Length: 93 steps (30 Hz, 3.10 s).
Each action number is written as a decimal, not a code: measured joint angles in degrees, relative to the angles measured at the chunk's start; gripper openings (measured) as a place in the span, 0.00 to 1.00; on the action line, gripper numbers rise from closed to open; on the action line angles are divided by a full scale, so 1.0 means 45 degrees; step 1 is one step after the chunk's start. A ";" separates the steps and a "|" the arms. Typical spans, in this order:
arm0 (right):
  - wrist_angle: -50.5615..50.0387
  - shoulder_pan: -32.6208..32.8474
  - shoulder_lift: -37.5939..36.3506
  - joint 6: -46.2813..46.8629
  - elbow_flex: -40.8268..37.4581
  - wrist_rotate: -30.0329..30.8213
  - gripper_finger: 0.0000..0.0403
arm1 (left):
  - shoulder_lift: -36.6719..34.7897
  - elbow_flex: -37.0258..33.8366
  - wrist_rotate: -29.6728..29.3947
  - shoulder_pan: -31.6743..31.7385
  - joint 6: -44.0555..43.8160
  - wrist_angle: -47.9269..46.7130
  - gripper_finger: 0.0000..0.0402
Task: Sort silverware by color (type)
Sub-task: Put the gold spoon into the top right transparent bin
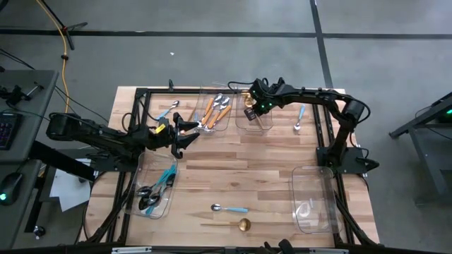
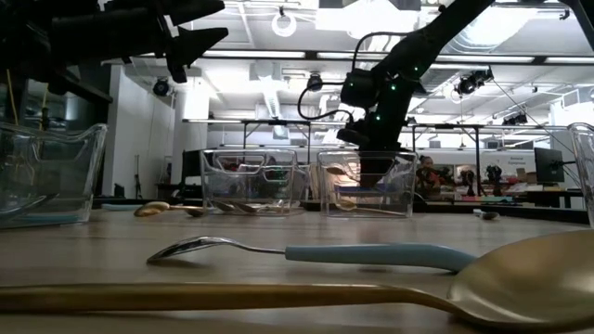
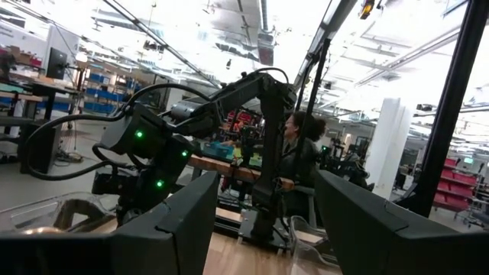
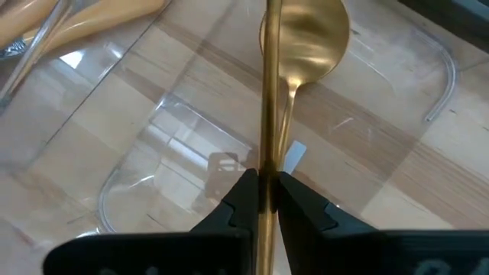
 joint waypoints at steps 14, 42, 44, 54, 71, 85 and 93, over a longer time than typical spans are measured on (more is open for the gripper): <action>-0.0006 0.0000 -0.0005 -0.0052 0.0000 -0.0003 0.13 | 0.0000 0.0000 0.0000 0.0000 0.0000 -0.0005 0.53; 0.9445 0.3965 -0.9747 -0.1673 -0.8195 -0.0357 0.13 | 0.0010 0.0000 0.0005 0.0000 -0.0015 -0.0452 0.53; 1.1794 0.4571 -1.0252 -0.1805 -0.9284 -0.0784 0.13 | 0.0010 0.0000 0.0101 0.0000 -0.0013 -0.0452 0.53; 1.6559 0.6258 -1.0231 -0.3864 -1.0860 -0.1278 0.13 | 0.0000 0.0000 0.0576 -0.0002 0.0672 -0.0705 0.53; 1.6715 0.6538 -0.9734 -0.4778 -1.0865 -0.1174 0.13 | 0.0000 0.0000 0.0442 -0.0004 0.1127 -0.0730 0.53; 1.6720 0.6538 -0.9734 -0.4778 -1.0865 -0.1169 0.13 | 0.0000 0.0000 0.0437 0.0000 0.1127 -0.0782 0.53; 1.6720 0.6538 -0.9734 -0.4778 -1.0865 -0.1169 0.13 | 0.0000 0.0525 -0.2757 0.0001 0.0202 -0.3122 0.53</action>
